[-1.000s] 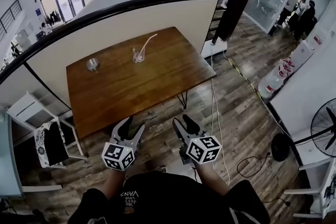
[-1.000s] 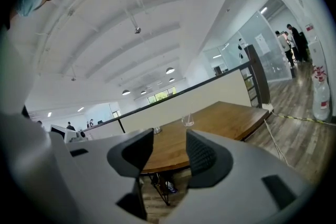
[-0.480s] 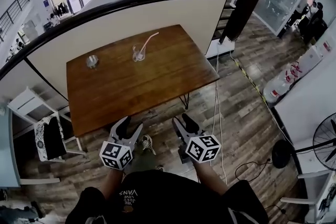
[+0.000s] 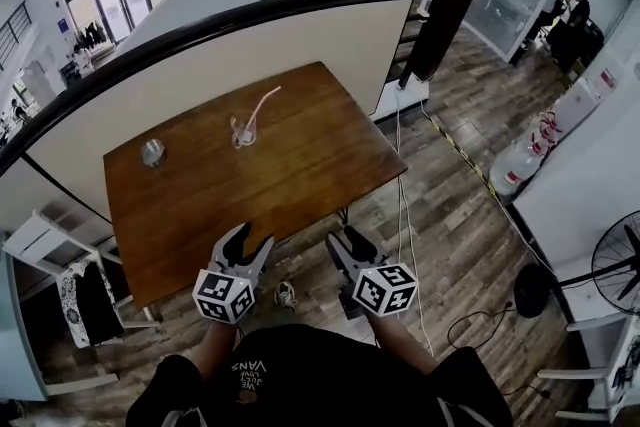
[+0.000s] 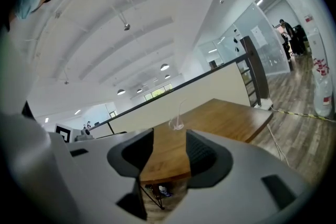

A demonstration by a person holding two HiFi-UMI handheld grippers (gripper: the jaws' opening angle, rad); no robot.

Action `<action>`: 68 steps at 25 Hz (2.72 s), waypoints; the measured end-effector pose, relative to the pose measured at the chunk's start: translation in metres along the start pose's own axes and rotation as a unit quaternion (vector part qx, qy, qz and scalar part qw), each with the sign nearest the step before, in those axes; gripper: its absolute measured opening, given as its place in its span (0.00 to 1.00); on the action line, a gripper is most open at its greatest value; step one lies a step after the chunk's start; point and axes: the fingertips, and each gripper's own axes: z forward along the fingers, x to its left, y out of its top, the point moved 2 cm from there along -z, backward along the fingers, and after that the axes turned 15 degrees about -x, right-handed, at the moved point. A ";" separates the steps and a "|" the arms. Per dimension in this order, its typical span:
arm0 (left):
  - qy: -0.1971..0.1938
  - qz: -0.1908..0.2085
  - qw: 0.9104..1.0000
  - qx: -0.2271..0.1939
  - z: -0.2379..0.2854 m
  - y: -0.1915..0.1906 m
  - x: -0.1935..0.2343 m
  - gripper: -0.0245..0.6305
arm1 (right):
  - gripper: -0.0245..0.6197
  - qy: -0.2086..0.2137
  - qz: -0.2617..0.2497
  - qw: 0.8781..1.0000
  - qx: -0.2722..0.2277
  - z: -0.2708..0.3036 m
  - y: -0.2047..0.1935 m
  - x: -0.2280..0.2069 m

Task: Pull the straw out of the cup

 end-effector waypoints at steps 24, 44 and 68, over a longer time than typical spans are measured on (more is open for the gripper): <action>0.019 -0.017 1.000 0.012 0.104 0.008 0.152 0.36 | 0.29 -0.006 0.001 1.000 0.011 0.187 0.013 -0.042; 0.107 0.057 0.992 0.038 0.182 -0.003 0.196 0.36 | 0.29 0.093 0.011 0.989 0.114 0.276 0.003 -0.096; 0.078 0.176 0.969 0.152 0.267 -0.028 0.252 0.36 | 0.29 0.146 0.027 0.968 0.204 0.311 -0.031 -0.140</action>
